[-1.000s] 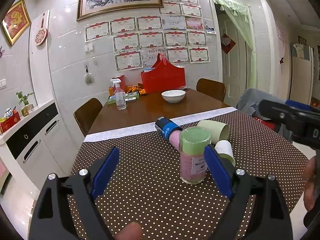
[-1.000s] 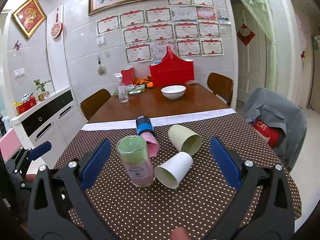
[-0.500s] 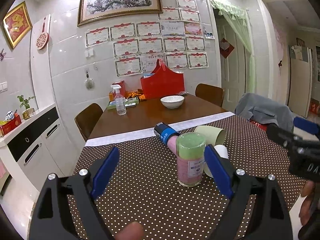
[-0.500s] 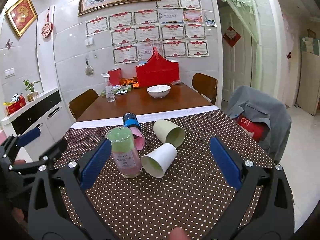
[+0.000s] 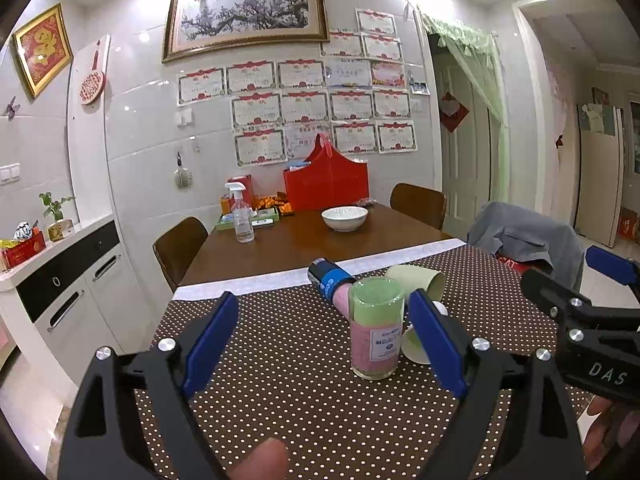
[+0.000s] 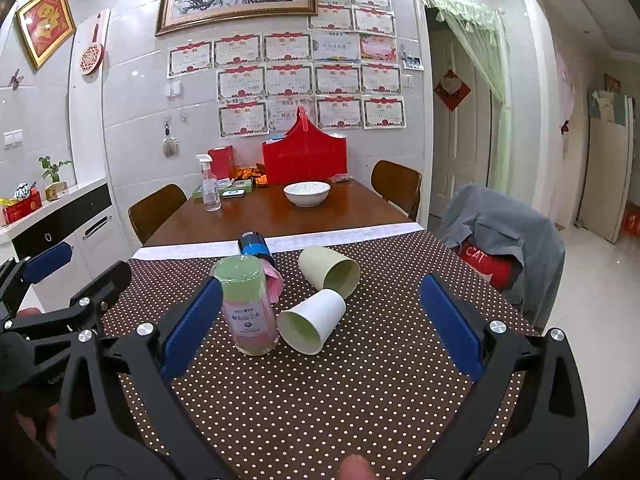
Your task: Flip cup upside down
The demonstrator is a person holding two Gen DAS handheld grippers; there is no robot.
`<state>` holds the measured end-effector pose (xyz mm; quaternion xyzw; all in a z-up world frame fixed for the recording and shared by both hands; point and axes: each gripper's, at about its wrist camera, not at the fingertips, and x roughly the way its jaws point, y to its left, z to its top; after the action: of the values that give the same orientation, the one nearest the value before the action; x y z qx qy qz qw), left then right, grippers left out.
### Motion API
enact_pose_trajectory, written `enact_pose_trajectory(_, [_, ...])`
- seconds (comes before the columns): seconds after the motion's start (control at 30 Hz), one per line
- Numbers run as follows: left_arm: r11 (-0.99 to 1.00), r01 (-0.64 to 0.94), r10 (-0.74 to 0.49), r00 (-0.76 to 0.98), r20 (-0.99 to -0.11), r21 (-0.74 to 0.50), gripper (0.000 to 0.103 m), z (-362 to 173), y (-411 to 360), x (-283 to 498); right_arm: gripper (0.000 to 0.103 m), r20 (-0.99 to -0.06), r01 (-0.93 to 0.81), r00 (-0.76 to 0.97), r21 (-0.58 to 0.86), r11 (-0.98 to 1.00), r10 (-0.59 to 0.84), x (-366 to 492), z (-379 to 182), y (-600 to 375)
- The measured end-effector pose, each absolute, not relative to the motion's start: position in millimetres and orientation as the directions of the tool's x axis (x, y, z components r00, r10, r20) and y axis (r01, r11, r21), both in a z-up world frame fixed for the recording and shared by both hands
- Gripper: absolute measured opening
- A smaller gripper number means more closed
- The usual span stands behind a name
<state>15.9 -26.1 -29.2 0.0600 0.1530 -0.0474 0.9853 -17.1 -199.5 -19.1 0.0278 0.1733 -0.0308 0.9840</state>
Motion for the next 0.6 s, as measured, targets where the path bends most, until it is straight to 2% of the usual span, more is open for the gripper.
enact_pose_trajectory(0.6, [0.996, 0.032, -0.011, 0.966, -0.259, 0.079, 0.086, -20, -11, 3, 0.097, -0.321, 0.068, 0.946, 0.034, 0.997, -0.053, -23, -15, -189])
